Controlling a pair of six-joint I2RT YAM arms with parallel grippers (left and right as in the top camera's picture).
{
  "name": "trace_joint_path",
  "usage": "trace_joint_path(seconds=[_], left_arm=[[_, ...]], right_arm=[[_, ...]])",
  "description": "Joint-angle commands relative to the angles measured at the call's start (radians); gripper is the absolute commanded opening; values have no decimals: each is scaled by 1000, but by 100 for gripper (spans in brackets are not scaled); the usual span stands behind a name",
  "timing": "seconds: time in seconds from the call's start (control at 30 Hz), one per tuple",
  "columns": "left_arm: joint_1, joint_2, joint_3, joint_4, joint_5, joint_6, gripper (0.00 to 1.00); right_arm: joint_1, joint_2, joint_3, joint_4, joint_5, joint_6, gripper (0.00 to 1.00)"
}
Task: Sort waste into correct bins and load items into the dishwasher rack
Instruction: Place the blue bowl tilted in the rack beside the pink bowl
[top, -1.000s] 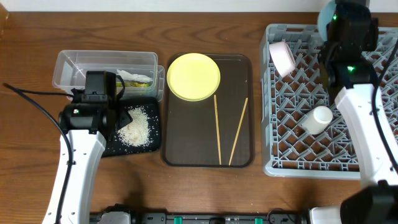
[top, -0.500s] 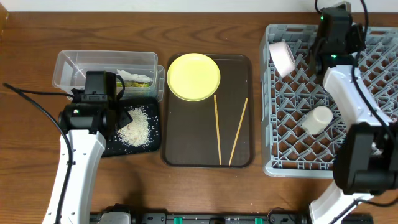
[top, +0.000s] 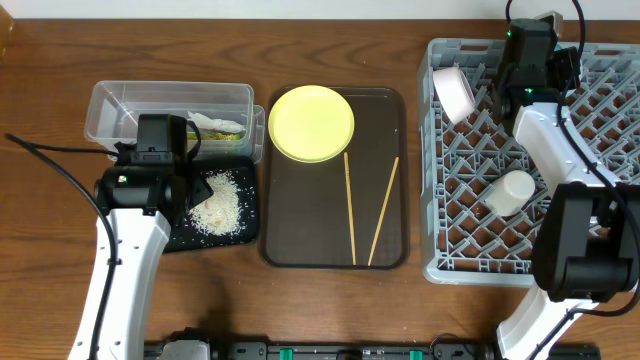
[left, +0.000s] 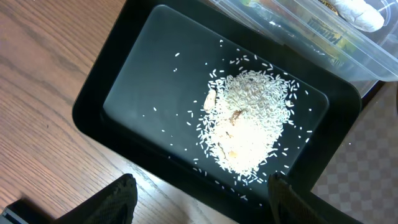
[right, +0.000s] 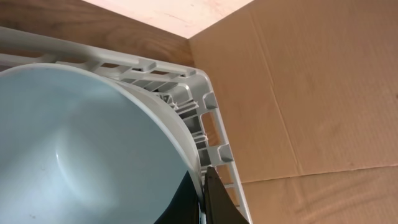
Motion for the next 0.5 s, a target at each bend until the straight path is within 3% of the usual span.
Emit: trace_joint_path(seconds=[0.0, 0.33, 0.47], left_arm=[[4, -4, 7, -3, -15, -13, 70], [4, -4, 7, -3, -15, -13, 70], [4, -4, 7, -3, -15, -13, 70]], right_arm=[[30, 39, 8, -1, 26, 34, 1], [82, 58, 7, -26, 29, 68, 1], [105, 58, 7, -108, 29, 121, 1]])
